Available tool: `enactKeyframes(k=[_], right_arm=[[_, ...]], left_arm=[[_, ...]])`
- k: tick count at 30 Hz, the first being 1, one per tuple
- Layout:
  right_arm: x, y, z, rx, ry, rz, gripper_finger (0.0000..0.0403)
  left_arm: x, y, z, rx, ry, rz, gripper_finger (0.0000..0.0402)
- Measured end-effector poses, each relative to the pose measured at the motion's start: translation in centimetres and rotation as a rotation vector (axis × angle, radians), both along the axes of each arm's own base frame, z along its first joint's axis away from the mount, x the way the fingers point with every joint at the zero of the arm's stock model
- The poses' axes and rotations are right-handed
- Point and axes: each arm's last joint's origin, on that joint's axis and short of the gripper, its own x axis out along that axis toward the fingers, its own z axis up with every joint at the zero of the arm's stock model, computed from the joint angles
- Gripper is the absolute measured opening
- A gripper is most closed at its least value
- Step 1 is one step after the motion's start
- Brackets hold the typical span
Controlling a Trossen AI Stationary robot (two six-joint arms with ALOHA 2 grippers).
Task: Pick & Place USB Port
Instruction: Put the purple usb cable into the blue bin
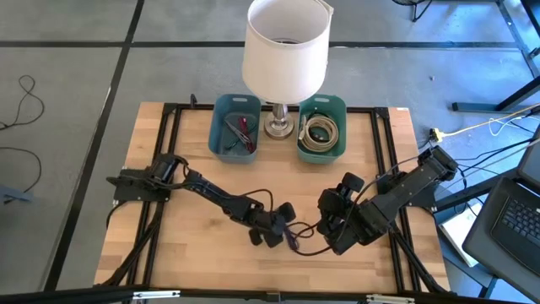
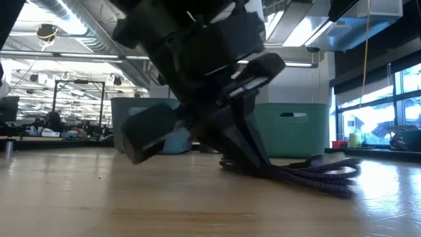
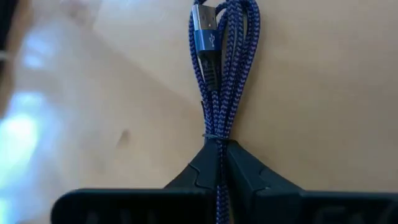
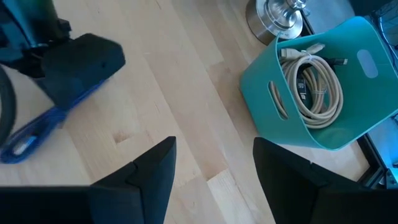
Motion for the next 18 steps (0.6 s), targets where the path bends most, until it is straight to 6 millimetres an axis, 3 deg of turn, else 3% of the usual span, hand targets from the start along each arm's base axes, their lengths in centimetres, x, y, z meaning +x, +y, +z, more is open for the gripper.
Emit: enactKeyframes(k=[4,12,15,18], right_arm=[[0.0,0.0,0.0,-0.001,0.002,0.002,0.0216],[0.0,0.0,0.0,-0.001,0.007,0.002,0.0216],[0.0,0.0,0.0,-0.004,0.005,0.002,0.0216],[0.0,0.0,0.0,-0.005,0.006,0.004,0.0216]], left_arm=[[-0.7,-0.5,1.4,0.163,-0.048,0.03,0.0006],[-4.3,-0.8,9.3,0.302,-0.117,0.105,0.0004],[-6.1,0.3,12.8,0.352,-0.151,0.179,0.0004],[-7.7,2.5,14.7,0.413,-0.118,0.28,0.0003]])
